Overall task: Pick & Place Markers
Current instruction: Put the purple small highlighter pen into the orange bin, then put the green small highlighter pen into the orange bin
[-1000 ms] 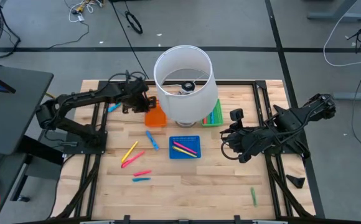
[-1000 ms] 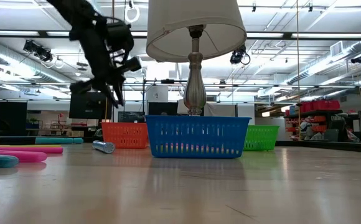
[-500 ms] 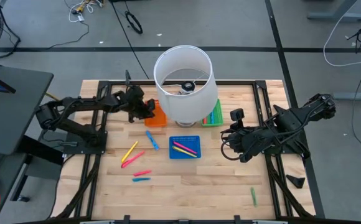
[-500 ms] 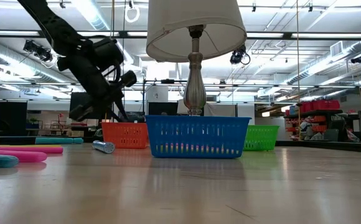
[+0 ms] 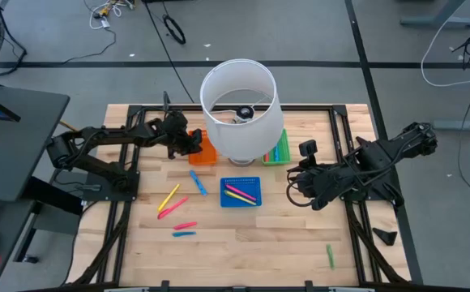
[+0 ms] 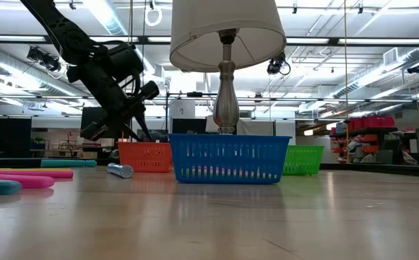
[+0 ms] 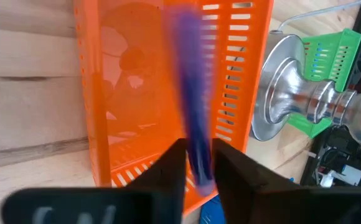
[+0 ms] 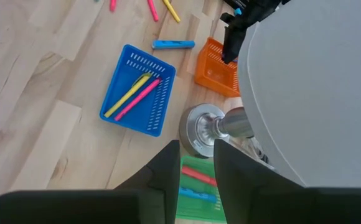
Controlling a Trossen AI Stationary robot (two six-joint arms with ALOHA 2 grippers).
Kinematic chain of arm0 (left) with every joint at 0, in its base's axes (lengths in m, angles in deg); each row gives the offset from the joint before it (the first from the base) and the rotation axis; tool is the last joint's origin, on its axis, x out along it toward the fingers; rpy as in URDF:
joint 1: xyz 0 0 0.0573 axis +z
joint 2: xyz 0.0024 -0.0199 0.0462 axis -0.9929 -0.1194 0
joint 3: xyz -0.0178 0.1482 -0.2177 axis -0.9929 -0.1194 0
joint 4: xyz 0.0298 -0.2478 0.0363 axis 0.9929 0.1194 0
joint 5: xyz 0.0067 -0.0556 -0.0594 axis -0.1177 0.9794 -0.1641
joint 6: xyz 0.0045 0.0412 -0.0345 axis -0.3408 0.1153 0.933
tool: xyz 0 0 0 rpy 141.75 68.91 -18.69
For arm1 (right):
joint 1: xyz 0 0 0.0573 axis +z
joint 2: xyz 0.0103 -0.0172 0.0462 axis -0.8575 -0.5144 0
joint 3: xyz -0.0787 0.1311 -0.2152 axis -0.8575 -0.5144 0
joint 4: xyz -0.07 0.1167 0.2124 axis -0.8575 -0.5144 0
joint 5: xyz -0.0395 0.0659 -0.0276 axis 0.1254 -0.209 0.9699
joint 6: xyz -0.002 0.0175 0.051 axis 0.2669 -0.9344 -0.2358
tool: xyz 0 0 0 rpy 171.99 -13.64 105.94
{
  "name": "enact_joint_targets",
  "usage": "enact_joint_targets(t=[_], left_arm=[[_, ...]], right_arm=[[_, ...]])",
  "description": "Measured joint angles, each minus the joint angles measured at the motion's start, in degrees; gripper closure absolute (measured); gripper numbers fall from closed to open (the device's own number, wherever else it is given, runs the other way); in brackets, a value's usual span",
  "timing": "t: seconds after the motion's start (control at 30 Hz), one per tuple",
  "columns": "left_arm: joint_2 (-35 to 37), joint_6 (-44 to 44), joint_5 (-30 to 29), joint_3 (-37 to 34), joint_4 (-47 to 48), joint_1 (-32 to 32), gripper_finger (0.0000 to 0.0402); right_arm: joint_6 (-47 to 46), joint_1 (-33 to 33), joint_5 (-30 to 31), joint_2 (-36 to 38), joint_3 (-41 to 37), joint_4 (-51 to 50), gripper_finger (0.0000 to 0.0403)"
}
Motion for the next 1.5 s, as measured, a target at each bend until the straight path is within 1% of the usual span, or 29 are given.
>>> enact_joint_targets(t=[0.13, 0.3, 0.53, 0.7, 0.83, 0.93, 1.0, 1.1, 1.17, 1.33, 1.43, 1.5], left_arm=[[0.0, -0.08, -0.77, 0.0, -0.02, 0.0, 0.0269], [0.0, -0.44, -1.35, 0.0, -0.91, 0.0, 0.0237], [0.06, 0.68, -1.23, 0.0, -1.39, 0.0, 0.0229], [1.04, 2.65, 2.65, 0.02, -2.15, 0.0, 0.0228], [3.45, 3.82, 4.18, 0.07, -2.92, -1.17, 0.0228], [6.88, 3.85, 2.99, 0.07, -3.11, -2.97, 0.0228], [9.29, 4.11, 0.61, 0.07, -2.9, -4.19, 0.0228], [13.04, 4.38, -3.27, 0.07, -3.15, -6.24, 0.0228], [14.99, 4.67, -4.6, 0.07, -3.27, -7.68, 0.0228], [17.99, 5.66, -4.5, 0.07, -4.62, -10.88, 0.0228], [19.17, 5.69, -4.38, 0.07, -4.61, -12.76, 0.0228], [19.74, 5.77, -3.93, 0.07, -4.6, -13.99, 0.0228]], right_arm=[[0.2, 0.0, -0.02, 0.0, 0.0, 0.01, 0.0302], [0.2, 0.0, -0.02, 0.0, 0.0, 0.01, 0.0302], [0.21, 0.0, -0.02, 0.0, 0.0, 0.03, 0.0302], [-0.04, 0.0, -0.04, 0.0, -0.02, 0.03, 0.0302], [-3.74, 0.0, -0.11, 0.0, -0.02, -0.02, 0.0302], [-11.48, 0.0, -1.23, 0.0, -0.04, -0.97, 0.0302], [-17.38, 0.0, -2.82, 0.0, -0.07, -1.58, 0.0302], [-23.79, 0.0, -5.46, 0.0, -0.07, -3.25, 0.0302], [-29.03, 0.0, -7.7, 0.0, -0.07, -3.89, 0.0302], [-46.86, 0.0, -12.12, 0.0, -0.07, -5.76, 0.0302], [-59.09, -0.01, -12.67, 0.0, -0.07, -7.92, 0.0302], [-64.71, -0.03, -14.68, 0.0, -0.07, -10.17, 0.0301]])
